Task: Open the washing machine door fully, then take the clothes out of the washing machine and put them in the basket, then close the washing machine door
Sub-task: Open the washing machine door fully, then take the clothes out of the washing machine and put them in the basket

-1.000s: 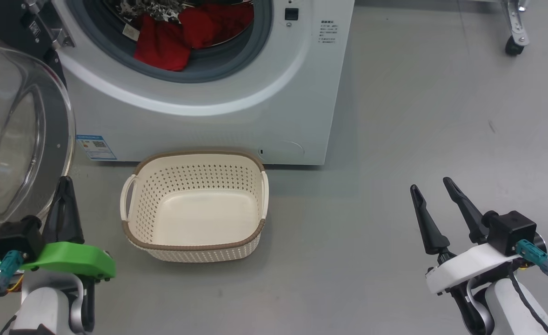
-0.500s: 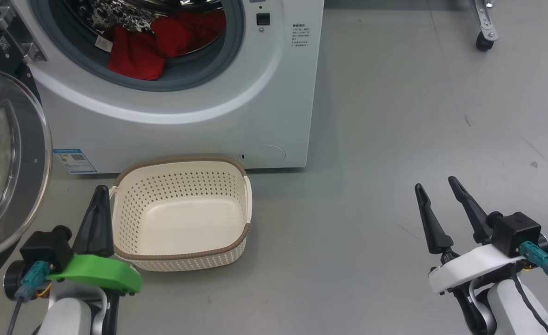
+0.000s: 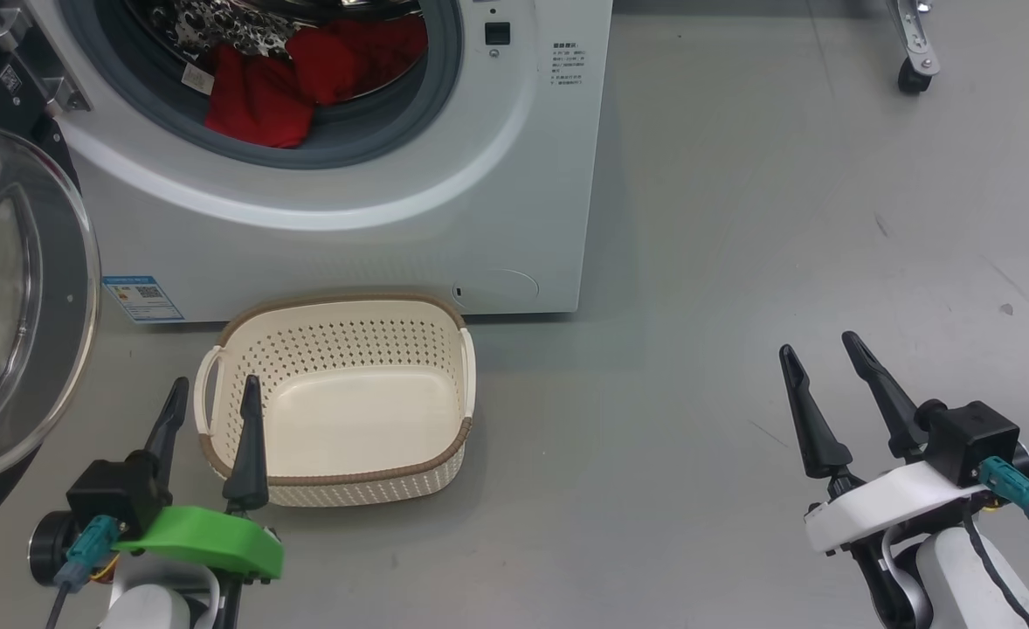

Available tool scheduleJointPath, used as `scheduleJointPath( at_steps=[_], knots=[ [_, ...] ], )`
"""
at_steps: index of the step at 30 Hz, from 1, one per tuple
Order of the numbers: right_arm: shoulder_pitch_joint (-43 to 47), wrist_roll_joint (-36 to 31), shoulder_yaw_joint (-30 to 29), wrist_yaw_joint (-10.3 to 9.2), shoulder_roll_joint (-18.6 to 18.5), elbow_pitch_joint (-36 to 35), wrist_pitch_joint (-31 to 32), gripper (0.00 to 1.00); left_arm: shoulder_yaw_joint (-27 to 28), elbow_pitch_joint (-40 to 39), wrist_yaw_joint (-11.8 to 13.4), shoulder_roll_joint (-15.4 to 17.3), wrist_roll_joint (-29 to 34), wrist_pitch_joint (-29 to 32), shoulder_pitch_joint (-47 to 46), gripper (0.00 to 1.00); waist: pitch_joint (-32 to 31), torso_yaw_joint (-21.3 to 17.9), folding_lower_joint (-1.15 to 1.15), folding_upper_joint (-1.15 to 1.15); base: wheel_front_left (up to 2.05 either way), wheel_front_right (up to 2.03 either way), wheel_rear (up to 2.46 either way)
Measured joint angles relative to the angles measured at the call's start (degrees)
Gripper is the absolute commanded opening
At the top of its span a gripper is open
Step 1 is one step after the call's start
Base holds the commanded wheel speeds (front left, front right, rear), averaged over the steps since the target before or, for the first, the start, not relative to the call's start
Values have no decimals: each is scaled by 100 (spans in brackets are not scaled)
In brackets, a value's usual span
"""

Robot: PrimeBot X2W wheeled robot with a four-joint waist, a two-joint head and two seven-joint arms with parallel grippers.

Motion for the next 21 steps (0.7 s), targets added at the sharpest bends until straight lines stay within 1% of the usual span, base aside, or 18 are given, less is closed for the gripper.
scheduleJointPath(
  at_steps=[21],
  knots=[
    [0,-57,-97,0,45,-101,-1,100,-52,-10,104,-19,-145,-7,41,100,22,23,0,0,0,0,0]
  ],
)
